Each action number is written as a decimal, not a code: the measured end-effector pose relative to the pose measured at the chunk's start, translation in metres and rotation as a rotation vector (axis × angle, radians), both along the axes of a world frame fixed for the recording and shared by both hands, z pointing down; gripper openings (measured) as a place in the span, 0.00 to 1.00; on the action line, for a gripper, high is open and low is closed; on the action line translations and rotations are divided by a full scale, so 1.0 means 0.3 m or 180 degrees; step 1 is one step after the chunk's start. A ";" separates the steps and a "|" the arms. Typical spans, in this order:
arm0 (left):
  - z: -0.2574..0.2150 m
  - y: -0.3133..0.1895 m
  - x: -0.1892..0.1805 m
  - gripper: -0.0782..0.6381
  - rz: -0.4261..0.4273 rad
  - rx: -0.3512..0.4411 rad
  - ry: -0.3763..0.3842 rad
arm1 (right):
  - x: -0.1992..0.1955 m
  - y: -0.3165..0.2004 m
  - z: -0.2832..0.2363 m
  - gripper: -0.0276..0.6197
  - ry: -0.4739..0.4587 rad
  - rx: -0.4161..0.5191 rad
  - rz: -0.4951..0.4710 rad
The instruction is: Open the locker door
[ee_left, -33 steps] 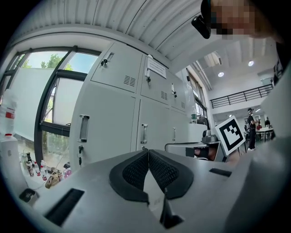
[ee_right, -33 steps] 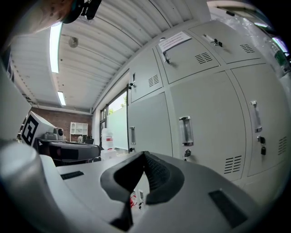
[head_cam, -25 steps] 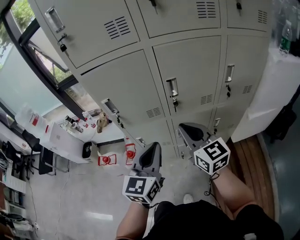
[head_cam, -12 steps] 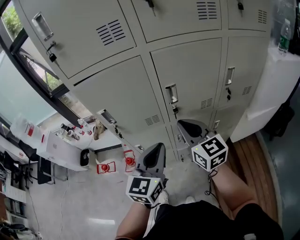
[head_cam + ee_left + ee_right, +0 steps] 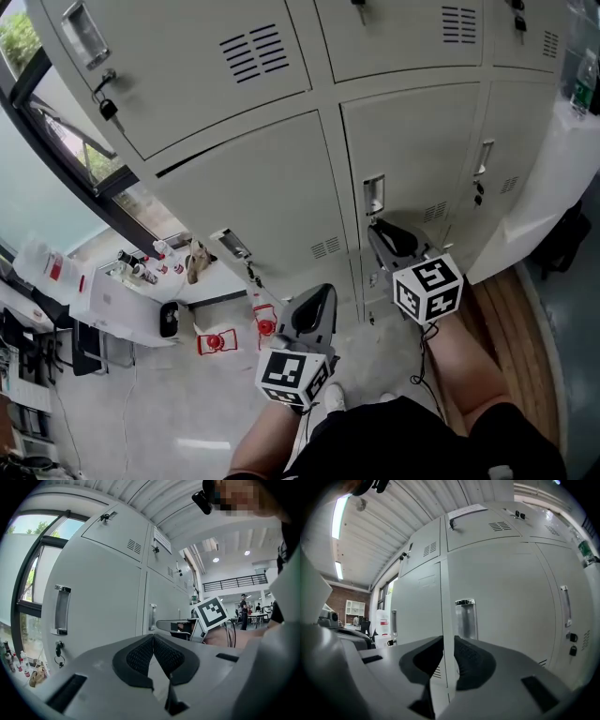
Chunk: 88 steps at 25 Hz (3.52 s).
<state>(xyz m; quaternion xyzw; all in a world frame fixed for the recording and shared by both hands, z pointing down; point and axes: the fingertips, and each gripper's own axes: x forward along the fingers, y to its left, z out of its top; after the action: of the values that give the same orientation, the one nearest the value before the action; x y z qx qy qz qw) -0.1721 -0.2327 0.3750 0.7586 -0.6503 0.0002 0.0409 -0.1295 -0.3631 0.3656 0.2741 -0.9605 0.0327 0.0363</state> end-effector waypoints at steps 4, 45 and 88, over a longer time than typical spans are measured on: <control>0.007 -0.012 -0.036 0.13 0.0066 -0.0002 0.0030 | -0.035 -0.044 0.003 0.32 0.0124 0.0093 0.0203; 0.017 -0.010 -0.119 0.13 0.0548 0.0029 0.0097 | -0.046 -0.067 0.024 0.29 0.0234 0.0088 0.0594; 0.004 -0.067 0.272 0.13 0.1453 0.0035 0.0157 | 0.379 0.159 0.012 0.32 0.0347 0.0241 -0.0144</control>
<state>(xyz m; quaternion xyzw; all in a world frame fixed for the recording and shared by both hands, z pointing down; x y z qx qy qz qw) -0.0906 -0.2527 0.3761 0.8860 -0.4606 -0.0127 0.0515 -0.0158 -0.3156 0.3693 0.2550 -0.9635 -0.0195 0.0789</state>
